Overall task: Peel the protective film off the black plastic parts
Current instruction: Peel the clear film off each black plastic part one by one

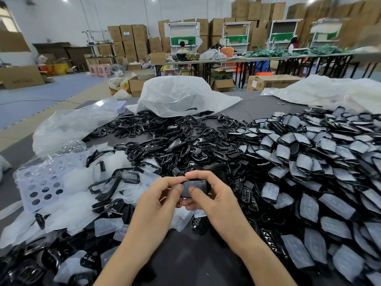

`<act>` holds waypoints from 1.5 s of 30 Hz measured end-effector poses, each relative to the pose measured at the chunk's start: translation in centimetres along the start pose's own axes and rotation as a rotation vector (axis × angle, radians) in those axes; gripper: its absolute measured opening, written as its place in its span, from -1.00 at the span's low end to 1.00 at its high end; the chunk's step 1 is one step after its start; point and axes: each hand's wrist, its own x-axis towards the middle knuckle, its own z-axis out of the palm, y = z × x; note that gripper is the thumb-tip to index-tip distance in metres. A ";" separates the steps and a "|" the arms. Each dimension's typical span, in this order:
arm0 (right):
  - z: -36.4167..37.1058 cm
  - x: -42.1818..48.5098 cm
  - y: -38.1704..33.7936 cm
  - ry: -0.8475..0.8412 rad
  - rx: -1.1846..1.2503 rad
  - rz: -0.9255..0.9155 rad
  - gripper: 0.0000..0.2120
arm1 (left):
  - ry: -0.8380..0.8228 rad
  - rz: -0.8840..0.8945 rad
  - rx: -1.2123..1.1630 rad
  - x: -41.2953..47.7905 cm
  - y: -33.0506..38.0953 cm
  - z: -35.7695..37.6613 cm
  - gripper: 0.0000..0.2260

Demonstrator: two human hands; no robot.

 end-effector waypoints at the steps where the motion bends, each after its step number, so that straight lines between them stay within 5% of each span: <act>1: 0.0 0.0 0.1 -0.004 0.004 0.006 -0.72 | -0.005 -0.003 -0.024 0.0 0.1 -0.1 -0.78; 22: 0.0 -0.2 0.0 -0.020 0.038 0.036 -0.82 | -0.031 -0.034 0.023 0.3 -1.2 0.3 -0.80; 31: -0.4 0.3 -0.4 0.120 0.171 0.084 -0.86 | 0.019 0.087 0.028 -0.3 -0.6 0.4 -0.74; 36: -0.2 0.3 -0.3 0.171 0.277 0.140 -0.84 | 0.134 0.219 0.251 -0.6 -0.5 0.8 -0.69; 45: 0.0 0.4 0.2 0.210 0.375 0.134 -0.81 | 0.056 0.260 0.357 -1.0 -1.3 1.9 -0.69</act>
